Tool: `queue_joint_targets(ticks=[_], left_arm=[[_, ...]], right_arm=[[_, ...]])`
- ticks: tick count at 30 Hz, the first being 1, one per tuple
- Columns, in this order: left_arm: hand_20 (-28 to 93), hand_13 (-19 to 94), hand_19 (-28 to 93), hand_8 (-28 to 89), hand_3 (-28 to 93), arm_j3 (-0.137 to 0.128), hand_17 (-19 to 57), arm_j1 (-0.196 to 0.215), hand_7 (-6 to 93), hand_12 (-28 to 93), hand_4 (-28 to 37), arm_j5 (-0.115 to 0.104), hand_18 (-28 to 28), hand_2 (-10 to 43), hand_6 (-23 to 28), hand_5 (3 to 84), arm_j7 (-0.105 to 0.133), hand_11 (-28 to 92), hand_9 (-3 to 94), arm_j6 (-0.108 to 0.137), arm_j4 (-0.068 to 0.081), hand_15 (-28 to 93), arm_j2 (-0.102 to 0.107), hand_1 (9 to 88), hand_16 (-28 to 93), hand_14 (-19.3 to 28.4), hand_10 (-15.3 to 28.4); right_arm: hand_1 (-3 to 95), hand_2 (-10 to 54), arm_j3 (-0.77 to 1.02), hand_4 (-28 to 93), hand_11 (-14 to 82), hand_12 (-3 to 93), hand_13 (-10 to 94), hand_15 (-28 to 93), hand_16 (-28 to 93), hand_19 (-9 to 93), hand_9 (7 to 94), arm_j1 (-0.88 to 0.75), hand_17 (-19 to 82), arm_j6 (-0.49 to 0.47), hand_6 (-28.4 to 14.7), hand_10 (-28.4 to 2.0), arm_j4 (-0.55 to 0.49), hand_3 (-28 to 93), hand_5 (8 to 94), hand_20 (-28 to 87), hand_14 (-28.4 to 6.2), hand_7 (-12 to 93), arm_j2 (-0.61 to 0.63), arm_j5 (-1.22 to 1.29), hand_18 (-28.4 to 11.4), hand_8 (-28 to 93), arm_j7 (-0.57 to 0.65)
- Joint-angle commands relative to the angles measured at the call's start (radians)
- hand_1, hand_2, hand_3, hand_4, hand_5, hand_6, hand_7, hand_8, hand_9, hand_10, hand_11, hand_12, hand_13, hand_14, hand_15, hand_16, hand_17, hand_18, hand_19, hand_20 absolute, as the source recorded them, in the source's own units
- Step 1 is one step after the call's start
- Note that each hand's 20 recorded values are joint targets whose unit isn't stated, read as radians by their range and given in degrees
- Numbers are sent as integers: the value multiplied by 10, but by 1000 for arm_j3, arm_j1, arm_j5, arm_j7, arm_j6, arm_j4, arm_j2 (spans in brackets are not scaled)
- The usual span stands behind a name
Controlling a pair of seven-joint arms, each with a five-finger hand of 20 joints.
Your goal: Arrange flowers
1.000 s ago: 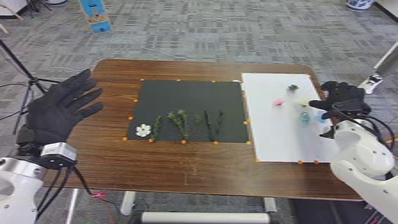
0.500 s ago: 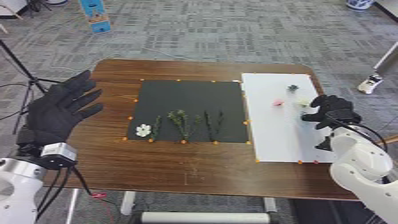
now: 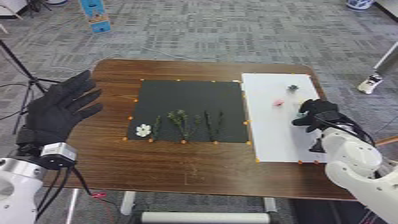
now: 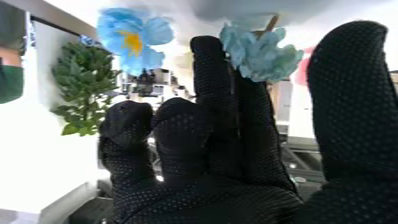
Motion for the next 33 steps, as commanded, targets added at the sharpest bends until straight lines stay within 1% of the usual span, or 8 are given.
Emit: queue_joint_targets(ticks=[1, 2, 4, 8, 16, 22, 29, 33], left_arm=[[75, 205, 413, -82, 688, -5, -119, 0, 153, 159, -283, -1, 224, -53, 20, 286, -10, 136, 251, 11, -6, 175, 3, 210, 39, 135, 111], [75, 205, 413, -81, 687, -6, -119, 1, 153, 159, -283, -2, 224, -52, 20, 286, -11, 136, 251, 12, -7, 175, 4, 210, 39, 135, 111], [75, 205, 413, -82, 688, -9, -119, 3, 154, 159, -283, -2, 224, -52, 20, 286, -12, 136, 251, 11, -7, 175, 3, 210, 39, 135, 111], [75, 204, 414, -82, 688, -10, -119, 6, 154, 159, -283, -2, 225, -48, 20, 286, -17, 135, 251, 13, -9, 175, 2, 210, 39, 134, 112], [74, 204, 414, -82, 685, -22, -119, 10, 153, 159, -283, -2, 224, -43, 21, 286, -10, 137, 252, 22, -14, 175, 0, 213, 39, 135, 111], [74, 204, 414, -82, 688, -57, -119, 25, 153, 159, -283, 0, 225, -45, 20, 286, 5, 137, 251, 29, -21, 175, 1, 210, 39, 135, 111], [73, 204, 415, -82, 690, -56, -118, -11, 152, 159, -283, -2, 227, -52, 21, 286, -7, 135, 251, 16, -4, 173, 44, 207, 39, 135, 110], [73, 203, 414, -81, 690, -54, -117, -24, 151, 159, -283, -5, 226, -52, 21, 285, -5, 134, 249, 28, 1, 172, 64, 207, 39, 134, 111]], right_arm=[[358, -95, -42, -282, 244, 212, 662, 857, 349, 890, 663, 55, 330, -32, 29, -82, 13, 803, 594, 578, -73, 255, -13, -30, -217, -135, 8], [366, -95, -49, -281, 244, 213, 670, 857, 352, 895, 663, 59, 337, -30, 33, -82, 15, 819, 603, 576, -69, 267, -13, -31, -214, -136, 7], [461, -95, -58, -281, 176, 422, 689, 850, 375, 911, 746, 65, 356, -32, 33, -55, 17, 787, 622, 564, -57, 331, -15, -34, -210, -16, 10], [533, -95, -66, -277, 205, 509, 720, 852, 392, 927, 808, 69, 386, -31, 37, -35, 22, 799, 680, 558, -43, 417, -21, -35, -202, 39, 11], [537, -95, -65, -278, 201, 516, 731, 850, 407, 932, 839, 85, 394, 63, 33, -43, -10, 826, 740, 556, -44, 428, -22, -82, -203, 34, 0], [539, -95, -198, -277, 201, 520, 735, 852, 414, 932, 841, 273, 395, 190, 28, -45, -50, 829, 747, 558, -46, 423, -51, -104, -204, 36, -70], [540, -95, -473, -279, 199, 522, 734, 853, 420, 932, 843, 594, 395, 248, 28, -45, 39, 827, 748, 561, -47, 421, -249, -19, -204, 36, -229], [539, -95, -645, -280, 198, 523, 734, 853, 421, 932, 842, 756, 395, 280, 30, -43, 119, 828, 747, 561, -47, 424, -396, 25, -203, 37, -286]])
